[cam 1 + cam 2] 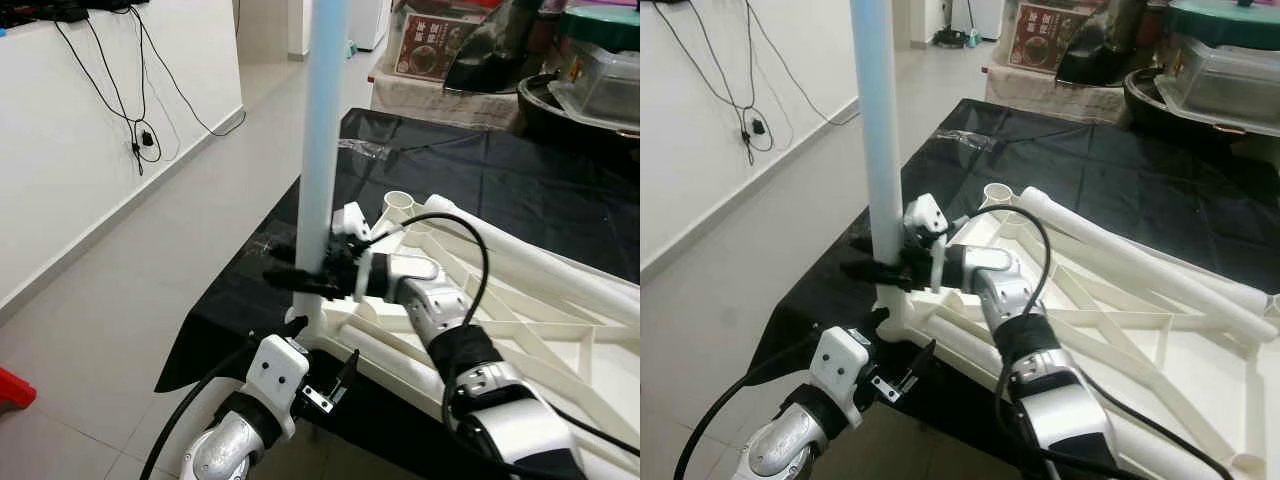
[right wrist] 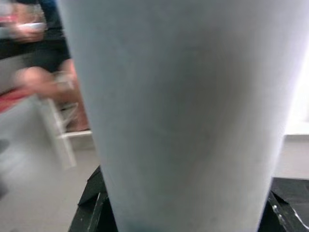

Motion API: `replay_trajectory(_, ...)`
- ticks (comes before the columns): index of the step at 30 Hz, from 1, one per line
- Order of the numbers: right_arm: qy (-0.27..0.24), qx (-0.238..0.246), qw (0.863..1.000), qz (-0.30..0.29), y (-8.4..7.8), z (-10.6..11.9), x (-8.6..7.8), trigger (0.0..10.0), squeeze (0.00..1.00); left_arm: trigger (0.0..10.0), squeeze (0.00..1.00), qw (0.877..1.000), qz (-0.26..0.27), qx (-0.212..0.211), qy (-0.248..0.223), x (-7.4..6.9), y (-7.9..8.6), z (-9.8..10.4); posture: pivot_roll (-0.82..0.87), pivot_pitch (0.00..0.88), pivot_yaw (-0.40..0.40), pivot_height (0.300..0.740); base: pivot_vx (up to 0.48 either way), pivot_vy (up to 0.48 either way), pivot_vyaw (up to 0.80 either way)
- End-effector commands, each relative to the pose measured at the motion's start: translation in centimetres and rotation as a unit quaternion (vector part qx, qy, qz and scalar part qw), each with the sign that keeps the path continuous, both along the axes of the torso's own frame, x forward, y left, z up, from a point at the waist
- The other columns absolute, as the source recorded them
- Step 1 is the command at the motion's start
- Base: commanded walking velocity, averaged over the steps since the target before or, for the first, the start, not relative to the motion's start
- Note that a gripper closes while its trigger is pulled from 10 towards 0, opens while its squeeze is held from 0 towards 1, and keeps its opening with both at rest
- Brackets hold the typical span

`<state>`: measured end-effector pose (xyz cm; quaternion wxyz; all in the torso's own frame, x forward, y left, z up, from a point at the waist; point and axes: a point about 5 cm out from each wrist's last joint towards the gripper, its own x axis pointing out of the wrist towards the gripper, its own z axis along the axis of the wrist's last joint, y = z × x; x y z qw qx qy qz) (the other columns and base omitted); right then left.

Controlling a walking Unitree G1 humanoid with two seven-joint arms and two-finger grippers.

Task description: Building children table

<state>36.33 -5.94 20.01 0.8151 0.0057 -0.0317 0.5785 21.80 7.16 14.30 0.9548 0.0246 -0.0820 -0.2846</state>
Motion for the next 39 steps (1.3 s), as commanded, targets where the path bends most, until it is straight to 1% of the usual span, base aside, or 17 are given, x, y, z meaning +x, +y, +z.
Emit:
replay_trajectory(1,0.032,0.013,0.998,-0.056,-0.6,-0.9,0.5,0.0,0.00,10.0,0.00,1.000,-0.001,-0.001,0.010,-0.1,-0.1,-0.3,0.12,0.120,-0.059,0.740,0.000,0.000,0.00)
replay_trajectory(3,0.033,0.016,0.993,-0.109,-0.7,-1.0,1.0,0.0,0.00,10.0,0.00,1.000,-0.002,-0.001,0.010,-0.1,-0.1,-0.3,0.12,0.120,-0.059,0.740,0.000,0.000,0.00)
replay_trajectory(5,0.038,0.029,0.955,-0.294,-1.5,-1.5,2.0,0.0,0.00,10.0,0.00,1.000,-0.002,-0.001,0.010,-0.1,-0.1,-0.3,0.12,0.117,-0.058,0.740,0.000,0.000,0.00)
replay_trajectory(6,0.038,0.029,0.955,-0.294,-1.5,-1.5,2.0,0.0,0.00,10.0,0.00,1.000,-0.002,-0.001,0.010,-0.1,-0.1,-0.3,0.12,0.117,-0.058,0.740,0.000,0.000,0.00)
replay_trajectory(8,0.030,0.027,0.888,-0.457,-3.0,-1.9,2.3,0.0,0.00,10.0,0.00,1.000,-0.002,0.000,0.011,-0.1,-0.1,-0.3,0.12,0.114,-0.059,0.740,0.000,0.000,0.00)
replay_trajectory(9,0.030,0.027,0.888,-0.457,-3.0,-1.9,2.3,0.0,0.00,10.0,0.00,1.000,-0.002,0.000,0.011,-0.1,-0.1,-0.3,0.12,0.114,-0.059,0.740,0.000,0.000,0.00)
replay_trajectory(11,0.019,0.048,0.821,-0.569,-4.3,-1.7,1.8,0.0,0.00,10.0,0.00,1.000,-0.002,0.000,0.011,-0.1,-0.1,-0.4,0.12,0.111,-0.063,0.740,0.000,0.000,0.00)
replay_trajectory(13,0.019,0.048,0.821,-0.569,-4.3,-1.7,1.8,0.0,0.00,10.0,0.00,1.000,-0.002,0.000,0.011,-0.1,-0.1,-0.4,0.12,0.111,-0.063,0.740,0.000,0.000,0.00)
replay_trajectory(15,0.024,0.083,0.756,-0.649,-5.0,-1.3,1.2,0.0,0.00,10.0,0.00,1.000,-0.002,0.000,0.011,-0.1,-0.1,-0.4,0.12,0.104,-0.066,0.740,0.000,0.000,0.00)
replay_trajectory(18,0.035,0.099,0.731,-0.674,-5.1,-1.3,1.0,0.0,0.00,10.0,0.00,1.000,-0.002,-0.001,0.011,-0.1,-0.1,-0.4,0.12,0.104,-0.066,0.740,0.000,0.000,0.00)
replay_trajectory(20,0.068,0.113,0.674,-0.727,-5.0,-1.6,0.8,0.0,0.00,10.0,0.00,1.000,-0.002,-0.001,0.012,-0.1,-0.1,-0.4,0.12,0.103,-0.067,0.740,0.000,0.000,0.00)
replay_trajectory(23,0.095,0.114,0.640,-0.754,-4.6,-2.1,0.5,0.0,0.00,10.0,0.00,1.000,-0.002,-0.001,0.012,-0.2,-0.1,-0.4,0.12,0.099,-0.066,0.740,0.000,0.000,0.00)
replay_trajectory(27,0.104,0.115,0.636,-0.756,-4.3,-2.3,0.2,0.0,0.00,10.0,0.00,1.000,-0.003,-0.002,0.013,-0.2,-0.2,-0.4,0.12,0.097,-0.067,0.740,0.000,0.000,0.00)
replay_trajectory(28,0.101,0.117,0.652,-0.742,-4.1,-2.2,0.3,10.0,0.00,10.0,0.00,1.000,-0.004,-0.002,0.013,-0.2,-0.2,-0.5,0.12,0.096,-0.067,0.740,0.000,0.000,0.00)
replay_trajectory(35,0.067,0.111,0.719,-0.683,-3.4,-1.5,0.5,10.0,0.00,10.0,0.00,1.000,-0.005,-0.001,0.015,-0.2,-0.1,-0.5,0.11,0.098,-0.063,0.740,0.000,0.000,0.00)
replay_trajectory(36,0.066,0.110,0.731,-0.670,-3.3,-1.6,0.5,10.0,1.00,10.0,0.00,1.000,-0.005,0.000,0.014,-0.1,-0.1,-0.5,0.12,0.099,-0.063,0.740,0.000,0.000,0.00)
replay_trajectory(39,0.068,0.119,0.749,-0.648,-3.0,-1.6,0.5,10.0,1.00,10.0,0.00,1.000,-0.004,0.000,0.014,-0.1,-0.1,-0.5,0.12,0.100,-0.061,0.740,0.000,0.000,0.00)
